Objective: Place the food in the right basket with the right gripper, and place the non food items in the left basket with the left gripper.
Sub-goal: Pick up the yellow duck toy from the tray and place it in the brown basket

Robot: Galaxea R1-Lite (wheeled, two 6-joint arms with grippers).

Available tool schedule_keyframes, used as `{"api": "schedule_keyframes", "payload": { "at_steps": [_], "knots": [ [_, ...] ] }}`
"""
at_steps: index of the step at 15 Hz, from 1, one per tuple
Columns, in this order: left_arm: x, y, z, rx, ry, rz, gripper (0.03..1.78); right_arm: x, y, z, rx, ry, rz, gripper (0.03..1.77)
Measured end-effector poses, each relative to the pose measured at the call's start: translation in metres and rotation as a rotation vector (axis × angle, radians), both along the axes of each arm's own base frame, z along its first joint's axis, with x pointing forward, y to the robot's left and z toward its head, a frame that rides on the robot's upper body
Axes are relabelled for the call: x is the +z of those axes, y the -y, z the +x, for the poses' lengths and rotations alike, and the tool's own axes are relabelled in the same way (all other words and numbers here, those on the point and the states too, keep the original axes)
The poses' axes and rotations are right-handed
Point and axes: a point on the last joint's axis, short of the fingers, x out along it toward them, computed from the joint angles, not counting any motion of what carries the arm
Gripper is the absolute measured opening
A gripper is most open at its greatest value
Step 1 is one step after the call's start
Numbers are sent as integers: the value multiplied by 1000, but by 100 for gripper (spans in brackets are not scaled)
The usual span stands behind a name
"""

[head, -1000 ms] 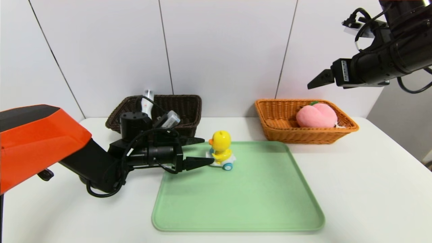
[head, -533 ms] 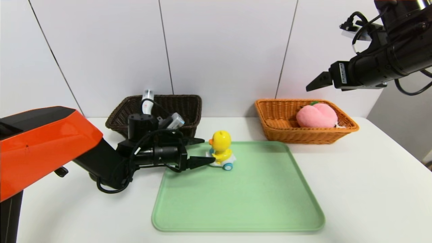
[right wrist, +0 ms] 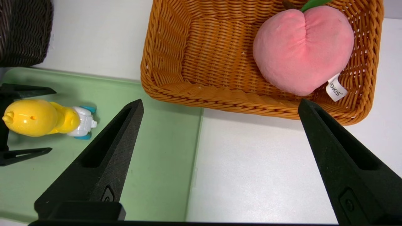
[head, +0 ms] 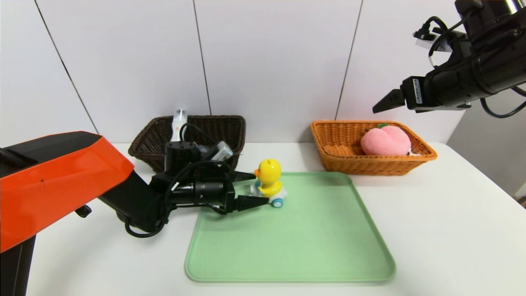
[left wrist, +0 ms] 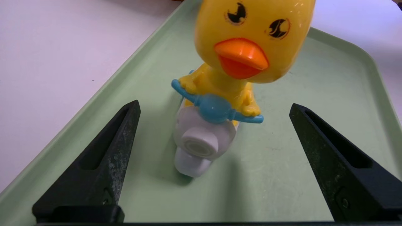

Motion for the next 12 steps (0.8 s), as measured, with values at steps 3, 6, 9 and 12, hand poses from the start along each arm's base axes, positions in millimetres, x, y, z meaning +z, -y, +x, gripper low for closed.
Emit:
{"api": "schedule_keyframes", "payload": {
  "at_steps": [3, 6, 9, 12],
  "knots": [
    [2, 6, 3, -12, 10, -4, 169, 0, 1, 0, 1, 0, 4, 169],
    [2, 12, 4, -22, 6, -2, 169, 0, 2, -1, 3, -3, 8, 169],
    [0, 17, 5, -32, 8, -3, 169, 0, 3, -1, 6, -4, 11, 169],
    [-5, 20, 6, -41, 22, 5, 169, 0, 3, -1, 7, -3, 11, 169]
  ]
}}
